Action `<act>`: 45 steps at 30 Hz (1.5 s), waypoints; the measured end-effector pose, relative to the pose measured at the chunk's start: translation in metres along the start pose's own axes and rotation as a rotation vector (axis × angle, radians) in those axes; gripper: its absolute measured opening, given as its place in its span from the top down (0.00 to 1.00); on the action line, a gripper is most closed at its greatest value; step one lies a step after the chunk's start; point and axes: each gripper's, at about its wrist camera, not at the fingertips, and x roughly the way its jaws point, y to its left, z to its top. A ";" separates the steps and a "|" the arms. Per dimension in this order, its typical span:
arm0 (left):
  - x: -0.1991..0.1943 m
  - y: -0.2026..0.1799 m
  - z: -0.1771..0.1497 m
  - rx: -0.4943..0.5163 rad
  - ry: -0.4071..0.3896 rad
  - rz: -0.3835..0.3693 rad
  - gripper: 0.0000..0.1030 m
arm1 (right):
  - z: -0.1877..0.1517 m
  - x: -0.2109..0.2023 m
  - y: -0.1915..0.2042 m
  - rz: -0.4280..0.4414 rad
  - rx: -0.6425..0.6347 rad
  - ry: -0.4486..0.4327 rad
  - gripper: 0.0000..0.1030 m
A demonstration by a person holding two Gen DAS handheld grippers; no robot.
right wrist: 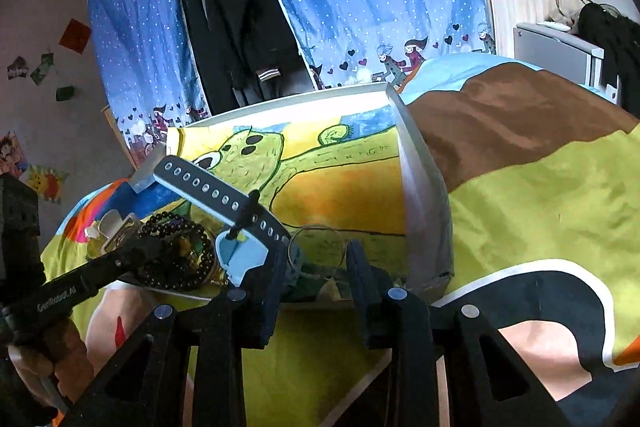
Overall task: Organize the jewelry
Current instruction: 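Carry the hoops with the right tool while the left tool carries the bracelet into the tray, then open both tools in the tray and withdraw them over the bed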
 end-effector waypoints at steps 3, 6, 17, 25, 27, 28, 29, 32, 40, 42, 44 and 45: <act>-0.003 -0.001 0.000 -0.005 0.005 0.016 0.85 | -0.002 -0.007 0.000 -0.010 -0.013 -0.013 0.56; -0.012 -0.005 0.000 -0.007 -0.006 0.028 0.58 | -0.002 -0.016 -0.001 -0.024 -0.016 -0.030 0.46; -0.085 -0.045 0.004 0.067 -0.109 0.035 0.20 | 0.001 -0.088 0.010 -0.005 -0.007 -0.143 0.10; -0.163 -0.089 -0.012 0.187 -0.224 0.096 0.14 | -0.005 -0.154 0.044 0.020 -0.058 -0.232 0.00; -0.179 -0.095 -0.020 0.204 -0.237 0.106 0.13 | -0.010 -0.175 0.054 0.028 -0.071 -0.256 0.00; -0.186 -0.097 -0.024 0.210 -0.243 0.110 0.11 | -0.011 -0.181 0.056 0.029 -0.074 -0.262 0.00; -0.195 -0.102 -0.030 0.216 -0.251 0.114 0.07 | -0.014 -0.190 0.060 0.033 -0.078 -0.270 0.00; -0.215 -0.110 -0.043 0.231 -0.268 0.120 0.06 | -0.024 -0.212 0.072 0.041 -0.094 -0.287 0.00; -0.258 -0.106 -0.069 0.249 -0.267 0.147 0.06 | -0.057 -0.254 0.100 0.037 -0.149 -0.317 0.00; -0.270 -0.100 -0.077 0.245 -0.267 0.159 0.06 | -0.065 -0.260 0.106 0.035 -0.153 -0.323 0.00; -0.279 -0.094 -0.085 0.249 -0.263 0.173 0.06 | -0.074 -0.262 0.109 0.034 -0.154 -0.323 0.00; -0.283 -0.091 -0.090 0.254 -0.261 0.179 0.06 | -0.079 -0.262 0.111 0.033 -0.156 -0.319 0.00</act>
